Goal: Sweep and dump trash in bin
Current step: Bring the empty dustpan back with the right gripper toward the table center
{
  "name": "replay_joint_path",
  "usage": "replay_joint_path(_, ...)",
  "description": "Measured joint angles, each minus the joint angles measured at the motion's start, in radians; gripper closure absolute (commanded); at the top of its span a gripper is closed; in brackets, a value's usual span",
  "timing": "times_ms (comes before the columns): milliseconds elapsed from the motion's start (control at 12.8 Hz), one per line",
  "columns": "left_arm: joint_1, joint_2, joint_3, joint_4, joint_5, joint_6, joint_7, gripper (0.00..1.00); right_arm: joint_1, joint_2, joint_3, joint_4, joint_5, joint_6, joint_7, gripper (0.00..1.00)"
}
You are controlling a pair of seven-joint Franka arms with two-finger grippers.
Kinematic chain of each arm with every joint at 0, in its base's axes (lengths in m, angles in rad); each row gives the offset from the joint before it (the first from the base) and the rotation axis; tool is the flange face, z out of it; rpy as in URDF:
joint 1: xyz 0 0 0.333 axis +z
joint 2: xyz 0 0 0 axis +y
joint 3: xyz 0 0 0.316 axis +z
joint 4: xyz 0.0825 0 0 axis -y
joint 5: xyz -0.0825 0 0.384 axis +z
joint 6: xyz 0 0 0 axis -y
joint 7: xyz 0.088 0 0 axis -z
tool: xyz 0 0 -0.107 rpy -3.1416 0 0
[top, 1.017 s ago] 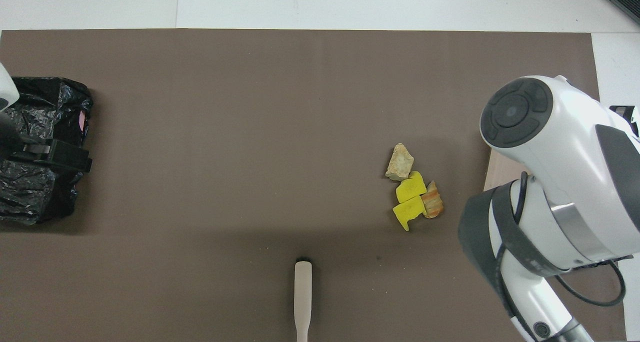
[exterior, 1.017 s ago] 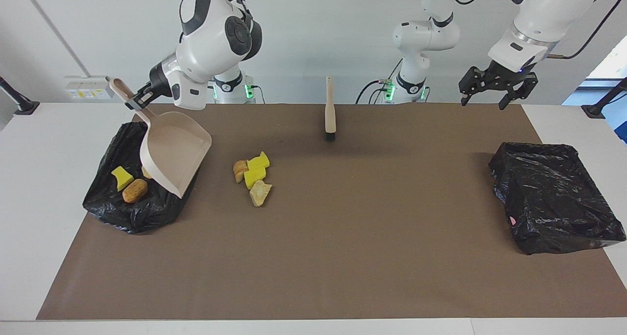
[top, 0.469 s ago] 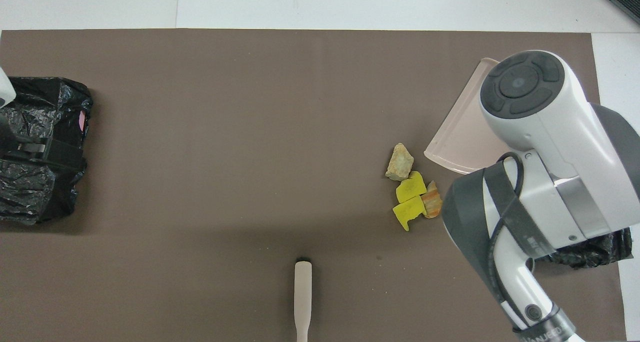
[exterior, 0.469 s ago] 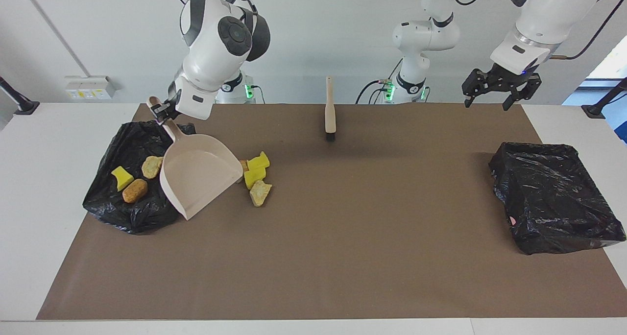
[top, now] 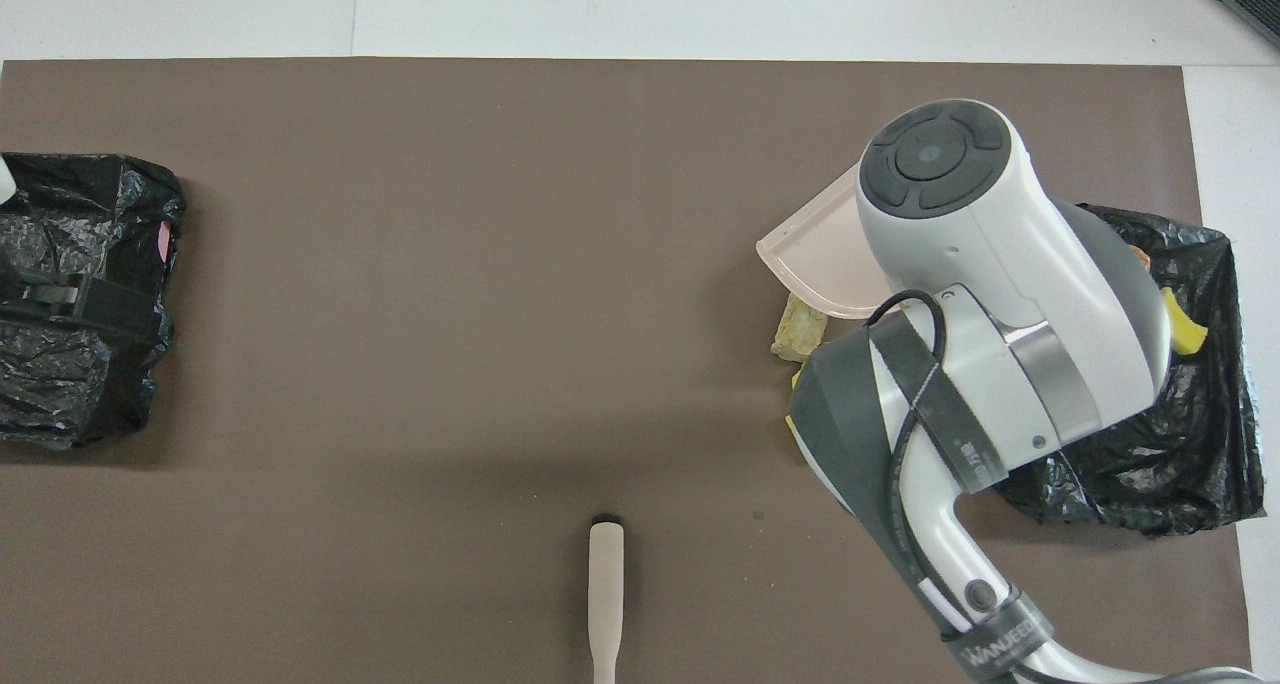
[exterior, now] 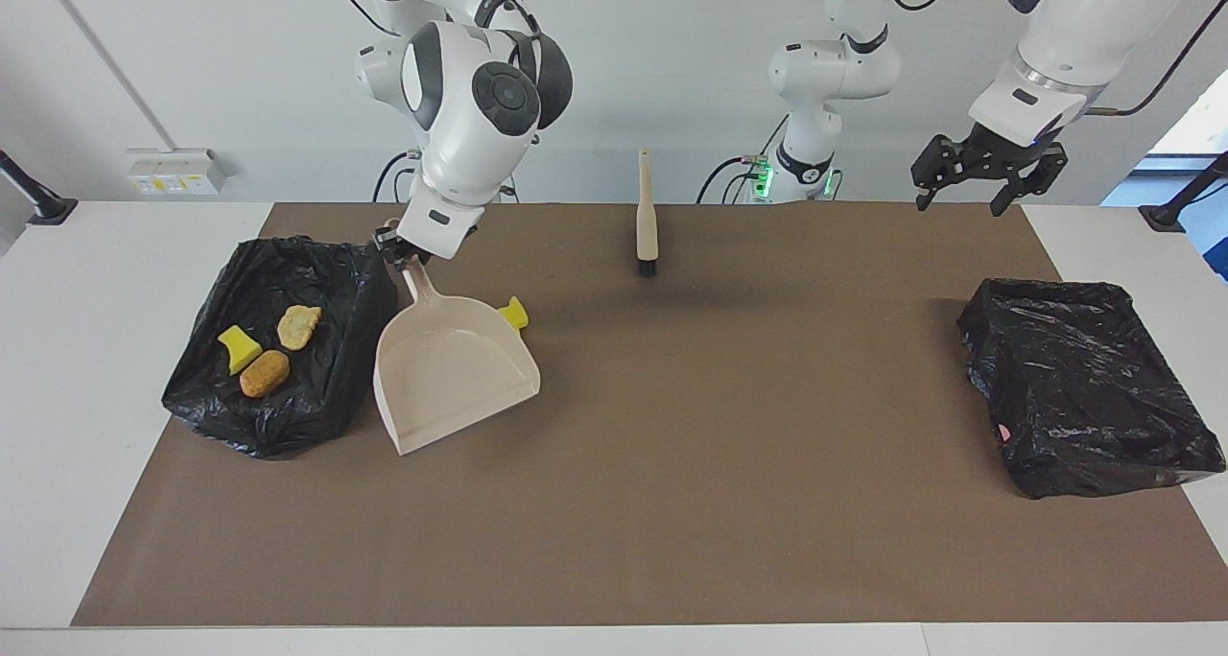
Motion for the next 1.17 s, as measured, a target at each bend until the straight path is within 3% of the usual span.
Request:
replay_joint_path(548, 0.0, -0.002, 0.005, 0.0, 0.001, -0.001, 0.0, 0.0, 0.079, 0.075, 0.001, 0.024, 0.332, 0.11, 0.46, 1.0)
replay_joint_path(861, 0.0, -0.002, 0.005, 0.0, 0.001, -0.002, 0.0, 0.0, 0.131, 0.134, 0.001, 0.046, 0.459, 0.2, 0.56, 1.0)
replay_joint_path(1174, 0.0, -0.002, 0.005, 0.0, 0.001, -0.002, 0.0, 0.0, 0.219, 0.259, 0.003, 0.125, 0.486, 0.271, 0.572, 1.0)
